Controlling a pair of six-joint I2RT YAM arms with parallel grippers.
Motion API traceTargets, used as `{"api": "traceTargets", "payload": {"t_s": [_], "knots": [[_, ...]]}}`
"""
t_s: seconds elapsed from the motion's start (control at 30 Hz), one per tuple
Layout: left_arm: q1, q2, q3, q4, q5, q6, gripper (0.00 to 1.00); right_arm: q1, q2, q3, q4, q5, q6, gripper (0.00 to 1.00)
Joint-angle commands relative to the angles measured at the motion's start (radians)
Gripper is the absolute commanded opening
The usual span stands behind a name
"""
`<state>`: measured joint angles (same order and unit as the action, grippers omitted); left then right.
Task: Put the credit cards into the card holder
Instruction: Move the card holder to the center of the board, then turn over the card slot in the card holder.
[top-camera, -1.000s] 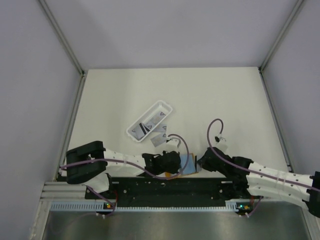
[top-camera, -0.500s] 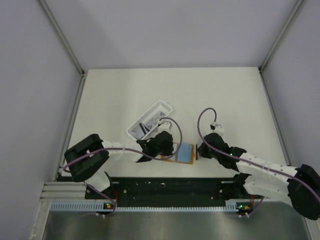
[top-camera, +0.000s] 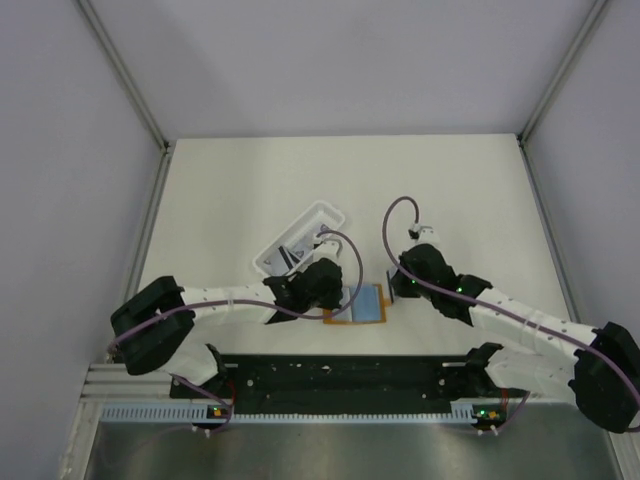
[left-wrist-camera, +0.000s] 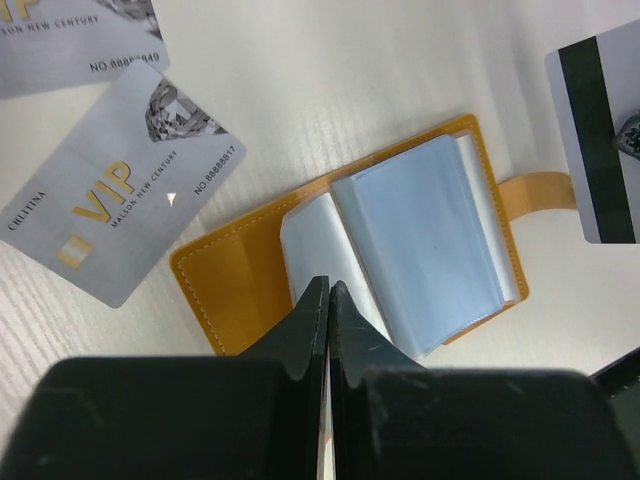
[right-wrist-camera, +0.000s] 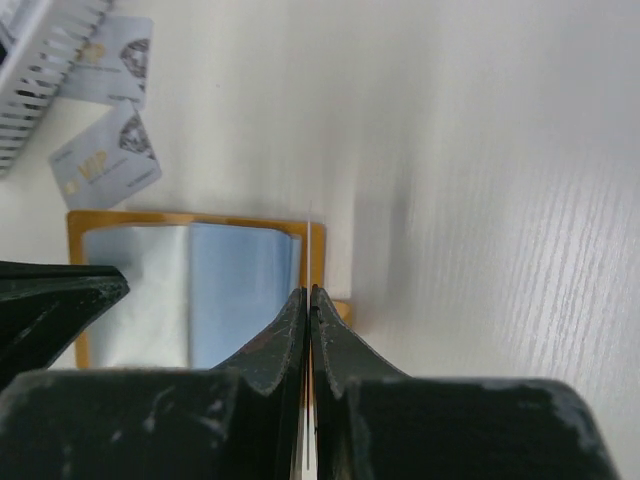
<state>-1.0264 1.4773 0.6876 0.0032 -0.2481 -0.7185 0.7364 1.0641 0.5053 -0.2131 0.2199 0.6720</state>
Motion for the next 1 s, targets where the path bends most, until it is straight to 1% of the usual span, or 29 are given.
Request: {"api": "traceTargets", "payload": {"t_s": [0.0, 0.07, 0.13, 0.3, 0.53, 0.63, 0.67, 0.77, 0.97], "knots": [[0.002, -0.074, 0.064, -0.039, -0.023, 0.037, 0.0, -0.006, -0.056, 0.084, -0.052, -0.043, -0.016, 0.0], [0.0, -0.077, 0.073, -0.035, -0.02, 0.042, 0.0, -0.006, -0.047, 0.079, -0.049, -0.095, 0.009, 0.0], [0.0, -0.072, 0.081, -0.035, -0.016, 0.044, 0.0, -0.005, -0.038, 0.067, -0.046, -0.111, 0.026, 0.0], [0.0, -0.049, 0.087, -0.014, 0.01, 0.047, 0.0, -0.005, -0.029, 0.01, -0.009, -0.091, 0.061, 0.0], [0.0, -0.028, 0.095, -0.012, 0.024, 0.047, 0.0, -0.005, 0.0, -0.07, 0.106, -0.123, 0.093, 0.0], [0.0, -0.023, 0.095, -0.011, 0.029, 0.042, 0.0, -0.003, 0.008, -0.085, 0.119, -0.113, 0.098, 0.0], [-0.001, -0.023, 0.095, 0.018, 0.029, 0.039, 0.0, -0.003, 0.007, -0.091, 0.124, -0.111, 0.1, 0.0], [0.0, -0.022, 0.095, 0.02, 0.036, 0.036, 0.0, 0.0, -0.006, -0.1, 0.123, -0.093, 0.106, 0.0], [0.0, -0.017, 0.096, 0.018, 0.038, 0.036, 0.0, 0.004, -0.081, -0.111, 0.095, -0.057, 0.112, 0.0]]}}
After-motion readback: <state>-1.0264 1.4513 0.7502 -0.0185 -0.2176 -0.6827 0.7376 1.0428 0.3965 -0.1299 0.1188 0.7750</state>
